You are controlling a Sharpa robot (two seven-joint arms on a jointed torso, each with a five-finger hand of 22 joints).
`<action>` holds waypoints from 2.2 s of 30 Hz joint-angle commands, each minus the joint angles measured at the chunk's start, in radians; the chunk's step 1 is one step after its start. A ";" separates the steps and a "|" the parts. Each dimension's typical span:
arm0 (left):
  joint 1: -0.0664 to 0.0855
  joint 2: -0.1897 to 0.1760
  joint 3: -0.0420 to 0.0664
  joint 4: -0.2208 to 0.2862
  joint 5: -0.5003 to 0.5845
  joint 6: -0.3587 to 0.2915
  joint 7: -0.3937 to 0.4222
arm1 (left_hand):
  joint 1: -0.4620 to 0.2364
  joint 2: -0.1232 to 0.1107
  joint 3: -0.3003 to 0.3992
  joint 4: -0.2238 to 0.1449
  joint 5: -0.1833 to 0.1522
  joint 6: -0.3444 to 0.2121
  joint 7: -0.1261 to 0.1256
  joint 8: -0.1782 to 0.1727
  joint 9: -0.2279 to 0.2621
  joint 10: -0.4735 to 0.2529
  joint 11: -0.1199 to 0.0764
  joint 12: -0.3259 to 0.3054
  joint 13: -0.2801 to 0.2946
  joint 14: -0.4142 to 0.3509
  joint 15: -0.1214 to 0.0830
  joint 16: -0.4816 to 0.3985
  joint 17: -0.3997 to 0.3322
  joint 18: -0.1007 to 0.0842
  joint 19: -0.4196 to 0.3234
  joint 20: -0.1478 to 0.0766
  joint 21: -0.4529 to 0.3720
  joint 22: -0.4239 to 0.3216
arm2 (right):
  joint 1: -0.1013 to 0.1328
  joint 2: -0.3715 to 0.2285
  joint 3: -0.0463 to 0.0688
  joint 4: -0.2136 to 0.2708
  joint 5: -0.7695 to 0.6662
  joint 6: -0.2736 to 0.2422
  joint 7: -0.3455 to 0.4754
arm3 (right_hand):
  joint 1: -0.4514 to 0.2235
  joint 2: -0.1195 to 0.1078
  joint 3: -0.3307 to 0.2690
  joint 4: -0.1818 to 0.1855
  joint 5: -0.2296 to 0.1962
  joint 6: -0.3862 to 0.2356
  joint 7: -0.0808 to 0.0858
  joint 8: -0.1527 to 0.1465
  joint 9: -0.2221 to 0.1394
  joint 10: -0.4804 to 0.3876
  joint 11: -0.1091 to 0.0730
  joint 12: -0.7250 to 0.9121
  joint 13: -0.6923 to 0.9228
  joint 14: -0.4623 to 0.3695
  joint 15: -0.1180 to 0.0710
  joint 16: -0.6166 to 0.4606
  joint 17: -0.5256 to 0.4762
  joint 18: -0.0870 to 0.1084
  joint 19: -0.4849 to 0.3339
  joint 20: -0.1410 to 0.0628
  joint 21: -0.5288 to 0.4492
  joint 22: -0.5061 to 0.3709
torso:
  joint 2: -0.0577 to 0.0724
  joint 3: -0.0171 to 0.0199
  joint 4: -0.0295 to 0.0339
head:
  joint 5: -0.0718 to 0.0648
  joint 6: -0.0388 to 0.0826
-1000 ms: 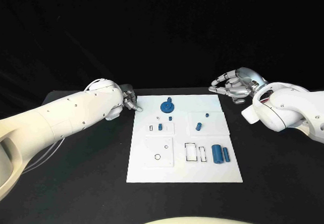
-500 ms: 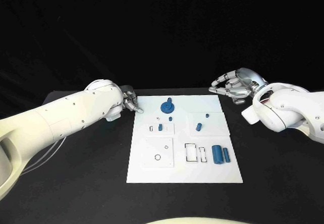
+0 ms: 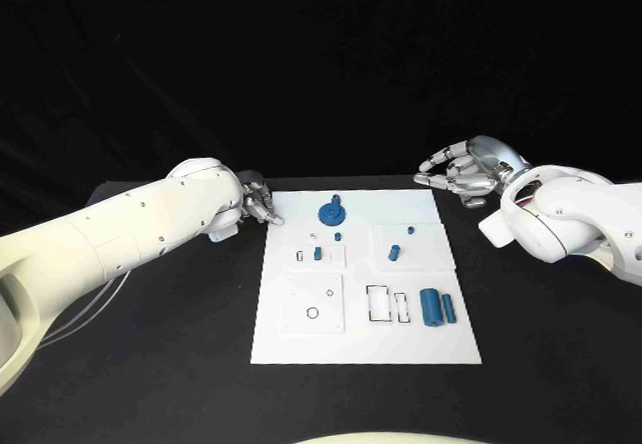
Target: Assemble the parts on the task board
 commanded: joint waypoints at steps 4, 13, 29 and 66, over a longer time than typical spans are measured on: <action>-0.006 -0.003 -0.003 0.002 0.001 -0.001 0.001 | -0.024 0.038 0.256 -0.014 0.029 -0.004 0.000 -0.029 -0.104 -0.003 0.005 -0.011 -0.010 0.030 0.004 0.009 0.097 -0.019 -0.008 0.007 -0.003 -0.006 | -0.001 0.000 0.000 0.001 -0.002 0.003 0.001 | -0.032 -0.002 0.010 0.008 0.015 -0.006 -0.001 0.024 0.012 -0.011 -0.004 -0.007 -0.003 0.048 -0.007 -0.016 0.076 0.023 -0.009 -0.004 -0.017 0.089 | 0.000 -0.0002 0.0000 | 0.000 0.001; -0.006 -0.014 -0.001 0.014 0.001 -0.006 0.013 | -0.071 0.035 0.364 -0.023 0.028 -0.017 0.009 -0.023 -0.096 -0.008 0.012 -0.008 -0.007 0.026 0.010 0.006 0.091 -0.019 -0.010 0.011 -0.004 -0.006 | -0.001 -0.001 0.000 0.001 -0.002 0.003 0.002 | -0.032 -0.002 0.010 0.008 0.017 -0.006 -0.001 0.024 0.012 -0.011 -0.004 -0.007 -0.004 0.048 -0.007 -0.016 0.076 0.023 -0.009 -0.004 -0.017 0.089 | 0.000 -0.0002 0.0001 | 0.001 0.002; -0.004 -0.034 0.001 0.040 0.018 -0.002 0.027 | -0.116 0.036 0.444 -0.029 0.028 -0.024 0.015 -0.023 -0.094 -0.014 0.017 -0.004 -0.005 0.025 0.014 0.005 0.089 -0.018 -0.013 0.015 -0.008 -0.009 | -0.001 0.000 0.000 0.000 -0.001 0.004 0.003 | -0.032 -0.002 0.010 0.008 0.017 -0.006 -0.001 0.024 0.012 -0.011 -0.004 -0.007 -0.004 0.048 -0.007 -0.016 0.076 0.023 -0.009 -0.004 -0.017 0.089 | 0.000 0.0002 0.0000 | 0.003 0.003; 0.001 -0.051 0.011 0.032 0.071 0.023 0.034 | -0.162 0.022 0.518 -0.053 0.028 -0.026 0.018 -0.019 -0.092 -0.017 0.020 0.003 -0.002 0.021 0.017 0.001 0.081 -0.018 -0.014 0.018 -0.008 -0.009 | -0.001 0.003 0.000 -0.004 -0.001 0.005 0.003 | -0.032 -0.002 0.010 0.008 0.017 -0.006 -0.001 0.024 0.012 -0.011 -0.004 -0.007 -0.004 0.048 -0.007 -0.016 0.076 0.023 -0.009 -0.004 -0.017 0.089 | 0.000 -0.0004 -0.0002 | 0.007 0.004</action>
